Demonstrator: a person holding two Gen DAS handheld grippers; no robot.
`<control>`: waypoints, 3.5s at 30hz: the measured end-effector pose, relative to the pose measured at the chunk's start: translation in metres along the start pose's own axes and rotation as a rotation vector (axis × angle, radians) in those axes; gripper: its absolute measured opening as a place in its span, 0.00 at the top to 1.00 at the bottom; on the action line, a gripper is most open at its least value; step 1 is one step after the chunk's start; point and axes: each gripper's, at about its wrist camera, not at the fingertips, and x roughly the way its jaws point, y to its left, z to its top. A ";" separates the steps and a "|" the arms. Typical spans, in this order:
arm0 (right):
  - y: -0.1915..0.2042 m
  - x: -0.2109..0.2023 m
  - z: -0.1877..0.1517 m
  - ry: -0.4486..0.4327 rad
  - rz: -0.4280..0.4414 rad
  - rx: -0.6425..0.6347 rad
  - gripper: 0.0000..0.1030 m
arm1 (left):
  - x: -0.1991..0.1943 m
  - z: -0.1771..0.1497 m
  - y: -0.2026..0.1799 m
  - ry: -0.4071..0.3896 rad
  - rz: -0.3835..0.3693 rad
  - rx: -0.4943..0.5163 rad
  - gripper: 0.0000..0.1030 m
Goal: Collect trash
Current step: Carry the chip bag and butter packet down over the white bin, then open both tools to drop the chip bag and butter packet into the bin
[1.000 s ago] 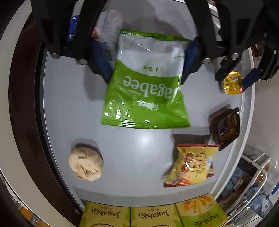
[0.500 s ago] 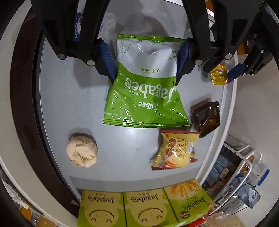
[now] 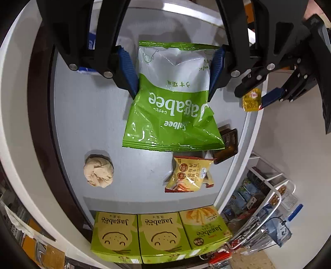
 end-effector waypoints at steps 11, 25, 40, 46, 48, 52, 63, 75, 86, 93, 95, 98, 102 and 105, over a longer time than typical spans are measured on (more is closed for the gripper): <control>0.000 -0.041 -0.032 -0.045 0.037 -0.025 0.42 | -0.033 -0.015 -0.005 -0.041 -0.014 0.037 0.47; 0.005 -0.082 -0.083 -0.053 0.107 -0.070 0.42 | -0.075 -0.057 -0.010 -0.055 -0.047 0.104 0.47; 0.012 -0.069 -0.167 0.126 0.133 -0.146 0.42 | -0.078 -0.130 -0.028 0.085 -0.105 0.183 0.47; 0.008 -0.046 -0.197 0.218 0.128 -0.154 0.42 | -0.064 -0.163 -0.038 0.165 -0.126 0.211 0.47; 0.006 -0.037 -0.205 0.247 0.123 -0.146 0.42 | -0.059 -0.170 -0.040 0.188 -0.134 0.212 0.47; 0.004 -0.017 -0.218 0.288 0.126 -0.127 0.42 | -0.046 -0.183 -0.044 0.221 -0.136 0.228 0.47; -0.002 0.043 -0.234 0.356 0.089 -0.081 0.42 | 0.000 -0.202 -0.037 0.287 -0.109 0.204 0.47; -0.015 0.086 -0.235 0.385 0.056 0.046 0.42 | 0.037 -0.213 -0.034 0.335 -0.068 0.203 0.47; -0.017 0.094 -0.235 0.397 0.041 0.050 0.42 | 0.052 -0.215 -0.040 0.353 -0.048 0.221 0.47; -0.014 0.095 -0.232 0.403 0.048 0.051 0.39 | 0.056 -0.214 -0.039 0.362 -0.062 0.216 0.47; -0.014 0.094 -0.232 0.405 0.056 0.053 0.34 | 0.055 -0.214 -0.039 0.367 -0.073 0.212 0.34; -0.015 0.090 -0.231 0.396 0.066 0.064 0.26 | 0.049 -0.213 -0.038 0.341 -0.063 0.224 0.17; -0.016 0.087 -0.230 0.390 0.062 0.061 0.23 | 0.047 -0.215 -0.035 0.342 -0.049 0.234 0.17; -0.017 0.083 -0.231 0.384 0.057 0.057 0.17 | 0.046 -0.216 -0.031 0.346 -0.049 0.226 0.17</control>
